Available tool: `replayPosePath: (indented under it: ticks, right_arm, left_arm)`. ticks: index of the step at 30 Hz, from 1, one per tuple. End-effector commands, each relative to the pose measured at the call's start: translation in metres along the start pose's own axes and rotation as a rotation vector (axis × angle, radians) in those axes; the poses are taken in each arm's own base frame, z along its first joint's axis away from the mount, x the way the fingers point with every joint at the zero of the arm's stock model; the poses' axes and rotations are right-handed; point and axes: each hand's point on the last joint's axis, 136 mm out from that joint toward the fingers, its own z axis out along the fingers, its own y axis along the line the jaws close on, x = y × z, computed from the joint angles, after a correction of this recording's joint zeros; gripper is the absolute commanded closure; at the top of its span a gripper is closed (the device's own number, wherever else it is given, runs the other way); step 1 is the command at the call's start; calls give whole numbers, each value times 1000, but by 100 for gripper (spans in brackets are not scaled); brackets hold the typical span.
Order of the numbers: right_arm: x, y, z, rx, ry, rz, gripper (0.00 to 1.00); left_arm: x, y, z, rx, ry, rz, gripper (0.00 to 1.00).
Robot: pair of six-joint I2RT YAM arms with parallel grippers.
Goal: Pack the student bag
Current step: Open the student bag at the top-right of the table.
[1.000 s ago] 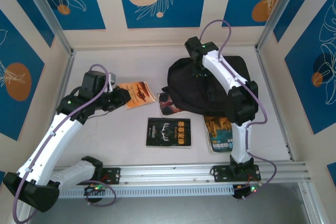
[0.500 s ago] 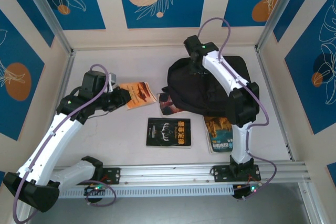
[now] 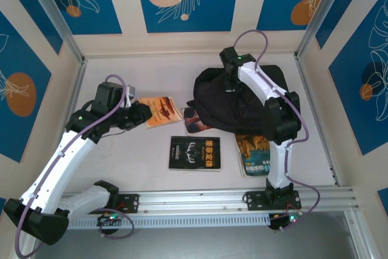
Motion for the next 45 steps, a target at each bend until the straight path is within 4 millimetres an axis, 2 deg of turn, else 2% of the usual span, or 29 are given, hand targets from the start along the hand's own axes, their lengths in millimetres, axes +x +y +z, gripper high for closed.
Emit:
replayPosePath:
  ticks: [1, 5, 8, 11, 13, 16, 19, 23, 32, 37, 38, 39, 43, 45]
  right_arm:
    - [-6, 20, -37, -285, -55, 23, 100]
    - [-19, 41, -93, -691, -158, 93, 100]
    - [-21, 42, -120, -980, -129, 183, 100]
    - [-19, 35, -135, -1220, -33, 281, 100]
    - [-15, 29, -136, -1318, 60, 349, 100]
    - [-10, 26, -146, -1451, 120, 358, 100]
    - [-4, 23, -151, -1446, 106, 334, 100]
    - [1, 16, -148, -1429, 106, 368, 100]
    - [16, 26, -137, -1348, 115, 369, 100]
    - [22, 24, -120, -1173, 116, 421, 100]
    - [25, 24, -115, -1113, 112, 425, 98]
    - [28, 23, -112, -1062, 102, 422, 92]
    - [36, 17, -106, -794, -13, 357, 60]
    - [40, 5, -104, -647, -46, 352, 55]
  left_arm:
    - [-1, -6, -7, 33, -8, 16, 100]
    - [-3, -8, -6, 34, -8, 16, 100]
    - [-6, -11, -5, 40, -10, 18, 100]
    - [-9, -14, -5, 46, -13, 21, 100]
    - [-11, -16, -4, 49, -15, 21, 100]
    - [-15, -20, -1, 65, -24, 24, 100]
    - [-25, -25, 2, 81, -53, 33, 100]
    - [-44, -36, 15, 112, -91, 44, 100]
    - [-73, -87, 66, 358, -41, 2, 100]
    - [-74, -118, 72, 493, -5, 1, 100]
    - [-74, -123, 72, 512, -1, 1, 100]
    - [-71, -125, 72, 525, 7, 0, 100]
    - [-64, -132, 77, 573, 30, -24, 100]
    - [-62, -132, 80, 577, 38, -30, 100]
